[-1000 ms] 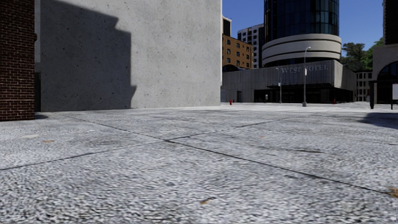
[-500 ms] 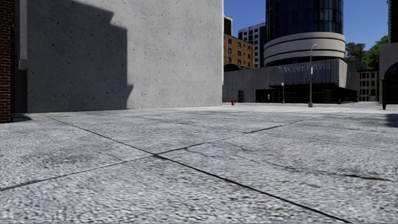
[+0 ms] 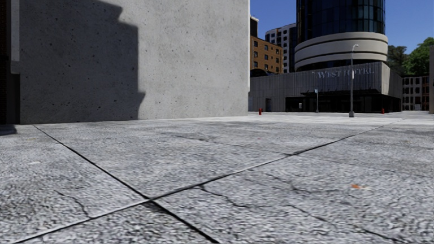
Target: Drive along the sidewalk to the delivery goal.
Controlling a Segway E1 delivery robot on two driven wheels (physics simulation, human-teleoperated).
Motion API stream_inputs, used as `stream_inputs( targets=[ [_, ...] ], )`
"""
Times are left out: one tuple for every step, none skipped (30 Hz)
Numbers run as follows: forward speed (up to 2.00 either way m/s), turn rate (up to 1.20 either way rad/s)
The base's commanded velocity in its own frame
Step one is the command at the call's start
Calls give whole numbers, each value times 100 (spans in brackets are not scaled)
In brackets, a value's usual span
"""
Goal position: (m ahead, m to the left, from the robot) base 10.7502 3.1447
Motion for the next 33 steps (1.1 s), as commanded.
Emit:
stream_inputs(
  targets=[
    [200,18],
    [200,18],
    [200,18],
    [200,19],
    [200,26],
    [200,27],
    [200,28],
    [200,28],
    [200,28],
    [200,28],
    [200,28],
    [200,28],
    [200,28],
    [200,27],
    [200,22],
    [200,22],
    [200,18],
    [200,12],
    [200,1],
    [200,1],
    [200,0],
    [200,0],
    [200,0],
    [200,0],
    [200,0],
    [200,0],
    [200,0],
    [200,0],
    [200,0],
    [200,0],
    [200,11],
    [200,11],
    [200,16]
  ],
)
